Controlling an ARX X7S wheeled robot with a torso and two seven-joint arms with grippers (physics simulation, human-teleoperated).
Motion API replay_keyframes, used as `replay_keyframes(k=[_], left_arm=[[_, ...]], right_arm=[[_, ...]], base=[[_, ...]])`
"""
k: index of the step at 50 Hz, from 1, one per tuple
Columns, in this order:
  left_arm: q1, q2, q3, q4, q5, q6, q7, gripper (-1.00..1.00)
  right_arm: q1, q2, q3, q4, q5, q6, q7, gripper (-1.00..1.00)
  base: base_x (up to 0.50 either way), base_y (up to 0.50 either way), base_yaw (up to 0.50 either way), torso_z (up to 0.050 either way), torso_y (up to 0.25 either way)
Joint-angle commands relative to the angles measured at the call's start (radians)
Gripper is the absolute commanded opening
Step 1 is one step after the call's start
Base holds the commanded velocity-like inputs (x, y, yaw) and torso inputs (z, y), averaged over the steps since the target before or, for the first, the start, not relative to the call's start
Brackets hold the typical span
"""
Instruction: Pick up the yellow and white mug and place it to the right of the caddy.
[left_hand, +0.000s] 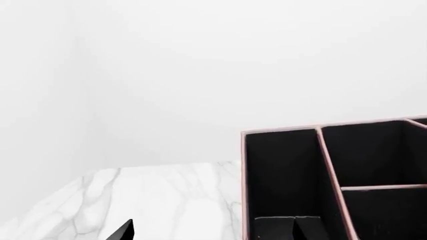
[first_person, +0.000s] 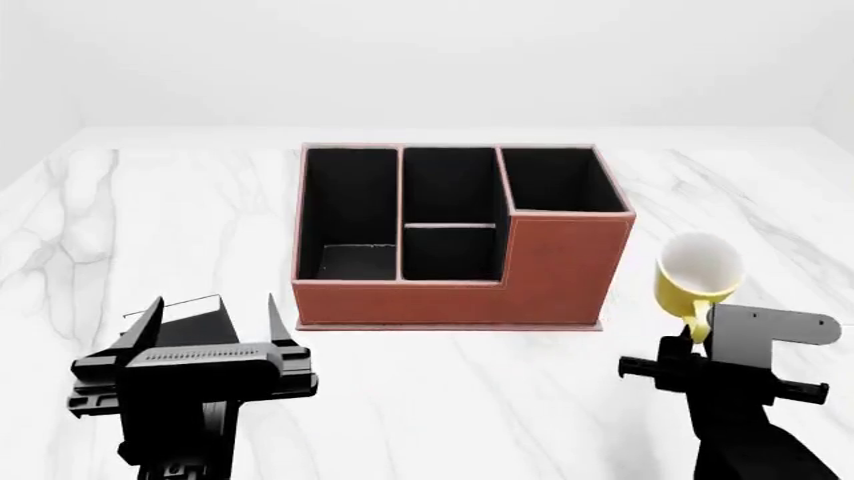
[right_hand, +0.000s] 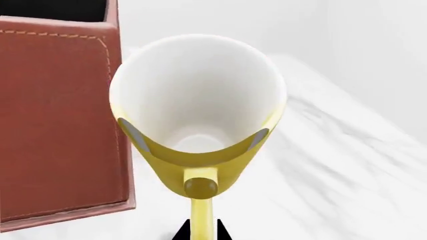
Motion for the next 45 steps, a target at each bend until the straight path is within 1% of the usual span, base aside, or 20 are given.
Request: replay_keyframes(k=[1,17,34,45], left_arm=[[-0.003,-0.003,0.004,0.001,-0.003,-0.002,-0.004,1.0],[-0.004,-0.007,0.007,0.001,-0.006,-0.001,-0.009,1.0],[-0.002,-0.013,0.012,0.009,-0.008,-0.004,-0.017,1.0],[0.0,-0.016,0.014,0.009,-0.009,-0.001,-0.021,1.0]], right_arm=[[0.102,-0.013,-0.03,0.154,-0.042,-0.044,-0.023,-1.0],[0.235,-0.031,-0.062,0.383,-0.074,-0.12,-0.046,-1.0],[0.37,-0.057,-0.087,0.682,-0.105,-0.24,-0.084,-1.0],[0.421,-0.071,-0.096,0.802,-0.116,-0.287,-0.093,-1.0]], base=[[0.0,0.0,0.0,0.0,0.0],[0.0,0.0,0.0,0.0,0.001],[0.0,0.0,0.0,0.0,0.001],[0.0,0.0,0.0,0.0,0.001]])
